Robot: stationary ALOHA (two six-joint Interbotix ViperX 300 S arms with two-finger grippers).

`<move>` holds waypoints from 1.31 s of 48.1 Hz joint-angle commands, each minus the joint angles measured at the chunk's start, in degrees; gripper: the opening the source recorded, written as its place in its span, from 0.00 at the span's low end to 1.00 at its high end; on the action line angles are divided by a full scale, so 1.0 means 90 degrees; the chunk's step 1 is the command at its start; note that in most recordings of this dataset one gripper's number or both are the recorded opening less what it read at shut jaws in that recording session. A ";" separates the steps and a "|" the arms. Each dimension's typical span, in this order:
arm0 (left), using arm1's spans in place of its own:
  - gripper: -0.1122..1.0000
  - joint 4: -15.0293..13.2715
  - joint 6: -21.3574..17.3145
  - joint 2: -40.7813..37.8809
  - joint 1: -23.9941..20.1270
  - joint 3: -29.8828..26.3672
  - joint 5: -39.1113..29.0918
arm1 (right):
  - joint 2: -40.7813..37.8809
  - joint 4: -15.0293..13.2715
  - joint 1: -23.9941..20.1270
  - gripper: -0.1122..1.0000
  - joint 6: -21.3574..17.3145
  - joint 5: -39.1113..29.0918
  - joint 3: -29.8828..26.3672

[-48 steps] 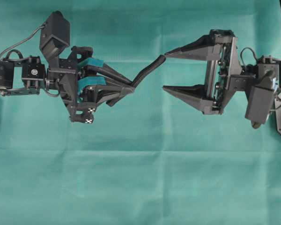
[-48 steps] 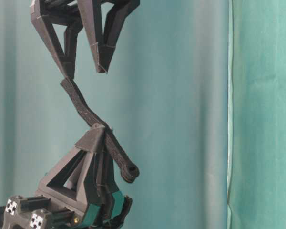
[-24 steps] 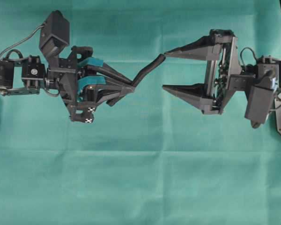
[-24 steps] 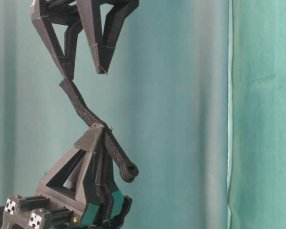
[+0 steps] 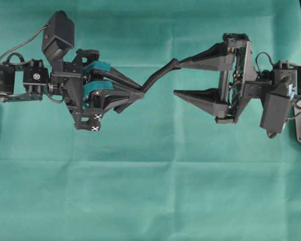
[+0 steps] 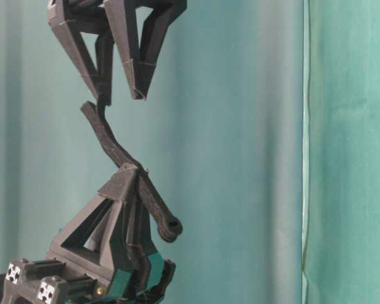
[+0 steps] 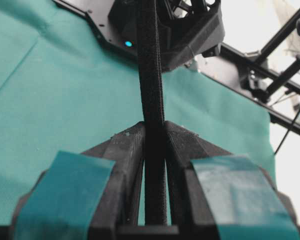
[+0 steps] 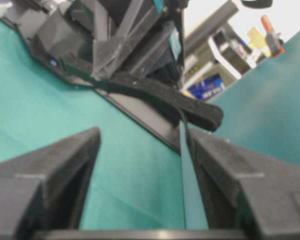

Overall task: Peel off the Velcro with your right arm.
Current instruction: 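Move the open right gripper toward the strap's raised free end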

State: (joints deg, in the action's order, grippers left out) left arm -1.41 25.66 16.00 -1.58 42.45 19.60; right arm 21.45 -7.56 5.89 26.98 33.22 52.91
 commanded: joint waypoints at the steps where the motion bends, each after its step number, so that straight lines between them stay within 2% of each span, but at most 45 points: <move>1: 0.19 -0.0010 0.0000 0.0127 -0.0020 -0.0068 0.0068 | 0.0029 0.0000 -0.0020 0.25 -0.0010 0.0088 -0.0059; 5: 0.19 -0.0010 0.0010 0.0127 -0.0020 -0.0068 0.0068 | 0.0029 0.0000 -0.0020 0.20 -0.0010 0.0127 -0.0059; 25: 0.19 -0.0010 0.0078 0.0117 -0.0010 -0.0020 0.0068 | 0.0020 0.0010 -0.0020 0.20 -0.0010 0.0479 -0.0059; 47: 0.19 -0.0010 0.0137 0.0127 -0.0020 0.0010 0.0068 | -0.0078 0.0000 -0.0010 0.20 -0.0010 0.0498 -0.0088; 63: 0.19 -0.0010 0.0146 0.0127 -0.0020 0.0000 0.0068 | -0.0137 0.0000 0.0020 0.17 -0.0010 0.0752 -0.0098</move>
State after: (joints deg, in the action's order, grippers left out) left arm -1.41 26.98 16.00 -1.58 43.07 19.69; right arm 19.95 -7.56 5.89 26.98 38.50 52.91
